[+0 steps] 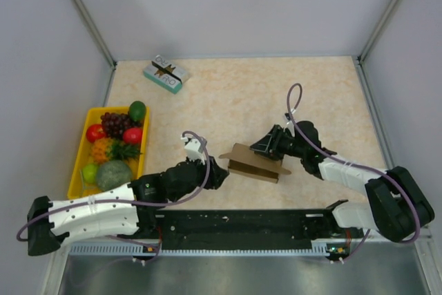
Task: Fold the paper box
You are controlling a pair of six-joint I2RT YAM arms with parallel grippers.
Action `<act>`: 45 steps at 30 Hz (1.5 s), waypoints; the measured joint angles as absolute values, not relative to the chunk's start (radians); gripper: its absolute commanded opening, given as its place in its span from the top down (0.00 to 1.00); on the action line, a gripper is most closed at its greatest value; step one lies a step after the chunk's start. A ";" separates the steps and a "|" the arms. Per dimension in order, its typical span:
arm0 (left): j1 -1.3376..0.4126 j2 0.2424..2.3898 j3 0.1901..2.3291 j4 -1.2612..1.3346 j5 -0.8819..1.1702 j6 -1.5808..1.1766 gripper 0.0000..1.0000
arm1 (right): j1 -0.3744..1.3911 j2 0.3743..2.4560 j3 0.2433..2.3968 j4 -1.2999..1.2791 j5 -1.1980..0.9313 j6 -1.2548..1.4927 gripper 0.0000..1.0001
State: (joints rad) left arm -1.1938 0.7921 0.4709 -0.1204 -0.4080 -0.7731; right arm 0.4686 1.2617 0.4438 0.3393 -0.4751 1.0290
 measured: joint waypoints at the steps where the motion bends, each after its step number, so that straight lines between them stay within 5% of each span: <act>1: -1.194 0.779 0.489 -0.145 -0.397 -0.764 0.47 | 0.471 1.262 0.441 0.346 -0.476 1.019 0.58; 5: -1.180 0.772 0.646 -0.249 -0.367 -0.723 0.47 | 0.490 1.260 0.432 0.354 -0.465 0.962 0.59; 14: -0.932 1.096 0.935 -0.179 -0.141 -0.653 0.66 | 0.515 1.224 0.424 0.311 -0.405 0.820 0.60; 19: -0.921 1.261 0.912 -0.208 -0.081 -0.639 0.67 | 0.515 1.215 0.418 0.292 -0.392 0.785 0.60; 45: -0.912 1.335 0.650 0.027 0.056 -0.711 0.69 | 0.521 1.135 0.402 0.169 -0.393 0.760 0.60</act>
State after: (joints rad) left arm -0.9123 1.3346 0.6502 0.0269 0.0555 -0.7109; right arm 0.5213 1.1351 0.4023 0.1692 -0.3935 0.7605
